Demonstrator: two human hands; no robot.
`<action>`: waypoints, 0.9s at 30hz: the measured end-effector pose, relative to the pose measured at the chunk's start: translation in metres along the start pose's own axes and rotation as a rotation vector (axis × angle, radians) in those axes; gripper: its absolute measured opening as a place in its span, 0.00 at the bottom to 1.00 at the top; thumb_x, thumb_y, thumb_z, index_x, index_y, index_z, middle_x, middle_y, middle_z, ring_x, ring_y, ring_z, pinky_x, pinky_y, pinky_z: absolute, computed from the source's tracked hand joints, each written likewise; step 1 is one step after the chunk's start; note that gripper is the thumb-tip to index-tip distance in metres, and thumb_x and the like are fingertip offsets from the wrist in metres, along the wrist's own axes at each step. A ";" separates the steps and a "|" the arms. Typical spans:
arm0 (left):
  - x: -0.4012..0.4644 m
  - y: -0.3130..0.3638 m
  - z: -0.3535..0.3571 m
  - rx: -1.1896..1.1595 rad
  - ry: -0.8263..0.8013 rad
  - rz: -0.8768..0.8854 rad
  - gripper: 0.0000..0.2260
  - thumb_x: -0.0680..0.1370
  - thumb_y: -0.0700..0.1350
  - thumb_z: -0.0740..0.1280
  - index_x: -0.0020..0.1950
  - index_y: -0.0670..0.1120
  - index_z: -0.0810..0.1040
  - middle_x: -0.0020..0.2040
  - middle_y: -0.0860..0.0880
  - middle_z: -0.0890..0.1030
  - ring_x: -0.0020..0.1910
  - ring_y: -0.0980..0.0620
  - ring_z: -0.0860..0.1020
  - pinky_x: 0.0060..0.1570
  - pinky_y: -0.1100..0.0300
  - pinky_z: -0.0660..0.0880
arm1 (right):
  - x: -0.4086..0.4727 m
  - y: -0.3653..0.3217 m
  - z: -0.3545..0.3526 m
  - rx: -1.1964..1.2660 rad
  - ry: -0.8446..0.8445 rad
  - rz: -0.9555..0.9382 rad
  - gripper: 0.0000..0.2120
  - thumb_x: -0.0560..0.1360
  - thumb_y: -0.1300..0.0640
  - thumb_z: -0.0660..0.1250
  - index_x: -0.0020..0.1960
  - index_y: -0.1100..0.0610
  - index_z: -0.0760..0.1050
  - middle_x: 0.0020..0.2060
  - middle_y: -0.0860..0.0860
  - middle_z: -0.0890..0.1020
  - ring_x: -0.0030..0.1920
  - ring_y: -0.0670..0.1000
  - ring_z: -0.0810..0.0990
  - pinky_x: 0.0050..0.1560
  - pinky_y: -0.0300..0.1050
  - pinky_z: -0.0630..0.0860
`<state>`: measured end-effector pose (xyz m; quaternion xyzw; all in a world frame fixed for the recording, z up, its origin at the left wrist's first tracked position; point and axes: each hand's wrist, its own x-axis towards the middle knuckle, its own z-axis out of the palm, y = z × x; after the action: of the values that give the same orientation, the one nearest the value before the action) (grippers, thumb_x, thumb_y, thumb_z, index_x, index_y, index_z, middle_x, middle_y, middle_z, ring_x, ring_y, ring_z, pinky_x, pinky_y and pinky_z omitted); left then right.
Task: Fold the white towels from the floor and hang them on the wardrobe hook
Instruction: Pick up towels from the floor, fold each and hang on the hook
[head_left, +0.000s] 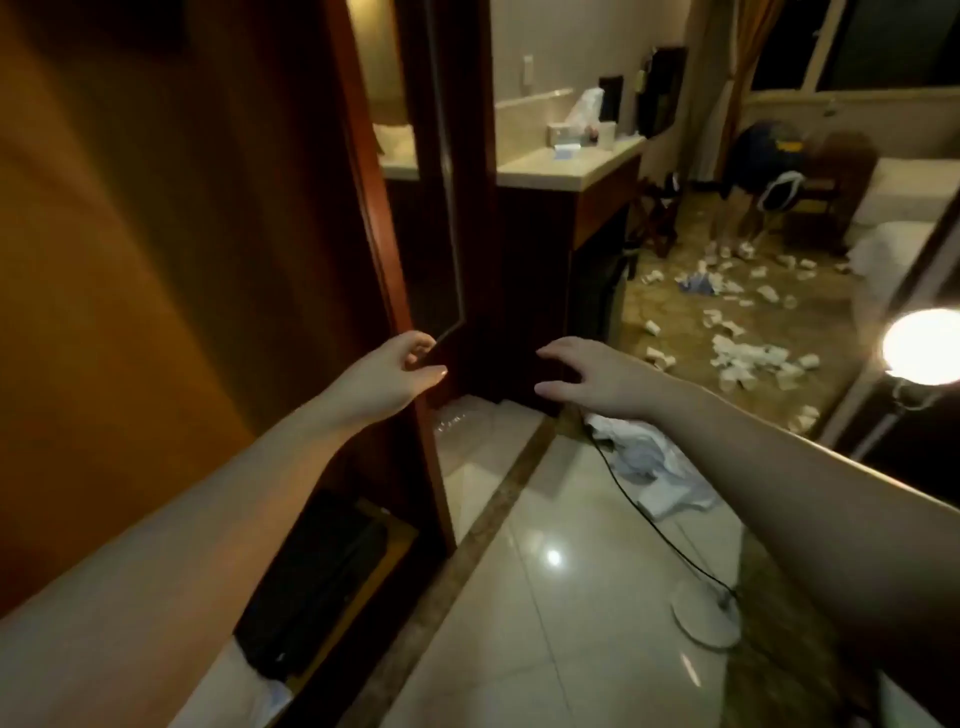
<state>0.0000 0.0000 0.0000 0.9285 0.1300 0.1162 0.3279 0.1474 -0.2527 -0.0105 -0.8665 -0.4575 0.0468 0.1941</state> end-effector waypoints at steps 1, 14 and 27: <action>0.017 0.005 0.015 -0.005 -0.030 -0.010 0.22 0.79 0.57 0.67 0.73 0.57 0.69 0.71 0.52 0.73 0.66 0.55 0.72 0.44 0.69 0.64 | 0.001 0.018 -0.003 0.007 -0.015 0.031 0.32 0.79 0.37 0.63 0.78 0.53 0.65 0.75 0.50 0.68 0.74 0.50 0.66 0.74 0.50 0.65; 0.206 0.008 0.187 -0.005 -0.269 -0.058 0.26 0.78 0.60 0.66 0.74 0.53 0.68 0.70 0.51 0.73 0.68 0.51 0.71 0.55 0.56 0.68 | 0.048 0.241 0.027 0.115 -0.085 0.332 0.32 0.77 0.39 0.67 0.74 0.55 0.70 0.71 0.53 0.74 0.69 0.52 0.71 0.68 0.48 0.67; 0.427 -0.023 0.326 -0.078 -0.517 -0.100 0.21 0.80 0.55 0.67 0.71 0.52 0.71 0.64 0.55 0.73 0.61 0.55 0.71 0.56 0.57 0.68 | 0.147 0.421 0.081 0.307 -0.131 0.703 0.29 0.80 0.41 0.64 0.76 0.54 0.68 0.74 0.54 0.70 0.74 0.55 0.67 0.69 0.47 0.64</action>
<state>0.4951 -0.0359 -0.2063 0.9064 0.0828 -0.1363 0.3912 0.5372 -0.3224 -0.2304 -0.9264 -0.1317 0.2338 0.2641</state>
